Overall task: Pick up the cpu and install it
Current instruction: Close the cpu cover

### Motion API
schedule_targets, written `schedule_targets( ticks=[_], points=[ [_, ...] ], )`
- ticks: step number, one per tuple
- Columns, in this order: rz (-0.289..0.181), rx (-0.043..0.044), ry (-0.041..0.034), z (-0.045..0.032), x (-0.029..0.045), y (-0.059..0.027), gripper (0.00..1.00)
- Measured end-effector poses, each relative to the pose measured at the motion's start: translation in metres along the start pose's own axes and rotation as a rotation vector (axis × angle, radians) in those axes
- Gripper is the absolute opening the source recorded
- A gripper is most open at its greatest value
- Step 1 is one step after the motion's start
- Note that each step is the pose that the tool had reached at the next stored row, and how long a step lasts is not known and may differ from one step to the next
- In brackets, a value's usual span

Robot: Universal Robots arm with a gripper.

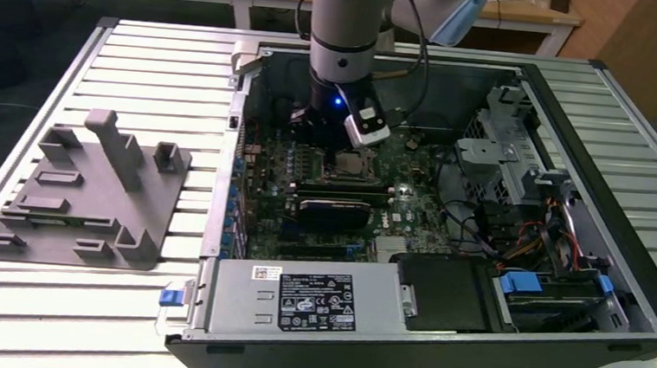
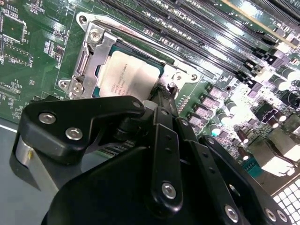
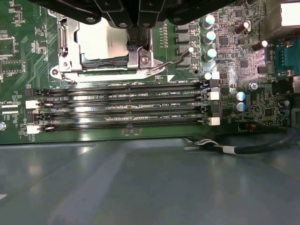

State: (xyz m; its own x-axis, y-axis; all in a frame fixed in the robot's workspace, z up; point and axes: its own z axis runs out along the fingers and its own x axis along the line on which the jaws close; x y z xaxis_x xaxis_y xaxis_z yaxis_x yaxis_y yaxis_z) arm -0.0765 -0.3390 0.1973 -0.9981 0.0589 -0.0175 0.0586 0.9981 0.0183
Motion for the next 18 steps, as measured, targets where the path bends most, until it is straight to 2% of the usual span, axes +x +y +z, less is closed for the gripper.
schedule_targets(
  ticks=[10,18],
  points=[
    [0.0,-0.0001,-0.0001,0.0004,-0.006,0.0004,0.11],
    [0.0,-0.0005,-0.0007,-0.003,-0.0063,0.0006,0.11]
  ],
)
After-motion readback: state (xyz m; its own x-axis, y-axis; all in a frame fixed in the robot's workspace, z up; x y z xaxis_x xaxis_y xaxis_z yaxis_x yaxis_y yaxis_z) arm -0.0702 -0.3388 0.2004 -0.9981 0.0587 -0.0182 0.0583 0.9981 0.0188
